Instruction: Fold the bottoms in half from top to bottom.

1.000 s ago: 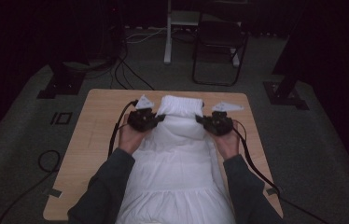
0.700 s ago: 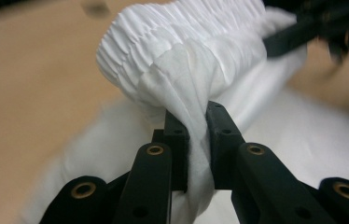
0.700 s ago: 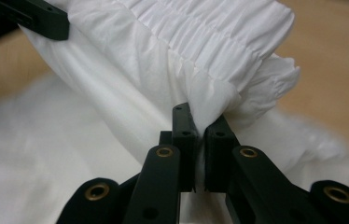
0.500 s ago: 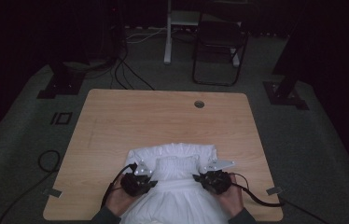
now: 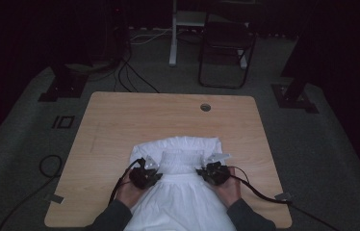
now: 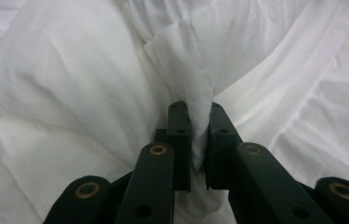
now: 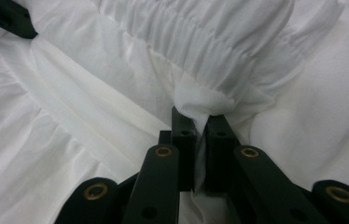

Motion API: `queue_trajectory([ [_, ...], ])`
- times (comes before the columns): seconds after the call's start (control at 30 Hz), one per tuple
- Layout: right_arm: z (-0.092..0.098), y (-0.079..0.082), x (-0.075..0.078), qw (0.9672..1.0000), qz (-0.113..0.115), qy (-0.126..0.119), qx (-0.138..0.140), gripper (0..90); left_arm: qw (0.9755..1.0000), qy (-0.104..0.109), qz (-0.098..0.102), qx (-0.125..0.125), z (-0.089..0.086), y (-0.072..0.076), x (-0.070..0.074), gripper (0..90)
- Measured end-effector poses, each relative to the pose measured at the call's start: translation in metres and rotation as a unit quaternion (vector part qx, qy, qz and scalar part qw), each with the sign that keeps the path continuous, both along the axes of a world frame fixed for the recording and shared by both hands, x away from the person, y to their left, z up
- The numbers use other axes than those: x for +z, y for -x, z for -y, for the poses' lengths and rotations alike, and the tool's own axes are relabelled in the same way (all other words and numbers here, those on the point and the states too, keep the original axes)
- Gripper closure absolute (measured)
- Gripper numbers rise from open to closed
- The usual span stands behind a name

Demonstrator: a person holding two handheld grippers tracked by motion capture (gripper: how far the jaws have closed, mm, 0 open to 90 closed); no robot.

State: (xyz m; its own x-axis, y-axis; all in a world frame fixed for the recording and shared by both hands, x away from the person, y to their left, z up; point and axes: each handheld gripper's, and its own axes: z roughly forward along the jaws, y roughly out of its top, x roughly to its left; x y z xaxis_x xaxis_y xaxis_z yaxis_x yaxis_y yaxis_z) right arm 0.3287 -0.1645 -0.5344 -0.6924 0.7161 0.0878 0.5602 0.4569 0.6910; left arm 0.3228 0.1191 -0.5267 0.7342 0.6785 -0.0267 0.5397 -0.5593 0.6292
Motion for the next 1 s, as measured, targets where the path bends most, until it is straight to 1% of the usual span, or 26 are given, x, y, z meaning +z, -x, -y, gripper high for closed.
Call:
queue_trajectory([
  [0.03, -0.001, -0.008, 0.000, 1.0000, 0.000, 0.001, -0.004, 84.9, 1.0000, 0.004, -0.002, 0.007, 0.000, -0.009, 0.000, 83.1],
  [0.07, -0.001, -0.015, 0.000, 1.0000, 0.001, 0.002, -0.009, 84.9, 0.9999, 0.003, 0.001, 0.012, 0.001, -0.016, 0.000, 83.1],
  [0.17, -0.002, -0.037, 0.001, 0.9998, 0.001, 0.007, -0.018, 84.7, 0.9998, -0.006, 0.012, 0.014, 0.004, -0.039, 0.000, 83.1],
  [0.23, -0.002, -0.053, 0.002, 0.9996, 0.000, 0.010, -0.026, 84.6, 0.9996, -0.019, 0.019, 0.013, 0.007, -0.055, 0.001, 83.1],
  [0.33, -0.003, -0.076, 0.003, 0.9992, -0.003, 0.013, -0.039, 84.5, 0.9990, -0.030, 0.026, 0.021, 0.012, -0.079, 0.001, 83.0],
  [0.47, -0.005, -0.104, 0.004, 0.9982, -0.001, 0.023, -0.056, 84.3, 0.9976, -0.049, 0.039, 0.031, 0.020, -0.107, 0.002, 83.0],
  [0.6, -0.002, -0.131, 0.004, 0.9963, -0.013, 0.008, -0.084, 84.1, 0.9959, -0.063, 0.045, 0.046, 0.029, -0.130, 0.003, 83.0],
  [0.67, -0.002, -0.141, 0.004, 0.9949, -0.020, 0.000, -0.099, 84.1, 0.9957, -0.061, 0.042, 0.057, 0.030, -0.137, 0.003, 83.1],
  [0.77, 0.000, -0.145, 0.003, 0.9932, -0.030, -0.015, -0.112, 84.2, 0.9955, -0.058, 0.039, 0.063, 0.032, -0.138, 0.003, 84.8],
  [0.87, 0.002, -0.145, 0.006, 0.9938, -0.035, -0.016, -0.104, 84.9, 0.9962, -0.054, 0.029, 0.062, 0.030, -0.136, 0.007, 86.4],
  [0.9, 0.002, -0.144, 0.008, 0.9941, -0.032, -0.016, -0.102, 85.0, 0.9966, -0.049, 0.028, 0.060, 0.028, -0.135, 0.010, 86.9],
  [0.93, 0.003, -0.142, 0.013, 0.9944, -0.027, -0.018, -0.101, 85.1, 0.9970, -0.039, 0.031, 0.059, 0.027, -0.132, 0.015, 87.1],
  [1.0, 0.007, -0.136, 0.027, 0.9956, -0.006, -0.022, -0.091, 85.1, 0.9976, -0.013, 0.039, 0.056, 0.021, -0.126, 0.031, 87.6],
])
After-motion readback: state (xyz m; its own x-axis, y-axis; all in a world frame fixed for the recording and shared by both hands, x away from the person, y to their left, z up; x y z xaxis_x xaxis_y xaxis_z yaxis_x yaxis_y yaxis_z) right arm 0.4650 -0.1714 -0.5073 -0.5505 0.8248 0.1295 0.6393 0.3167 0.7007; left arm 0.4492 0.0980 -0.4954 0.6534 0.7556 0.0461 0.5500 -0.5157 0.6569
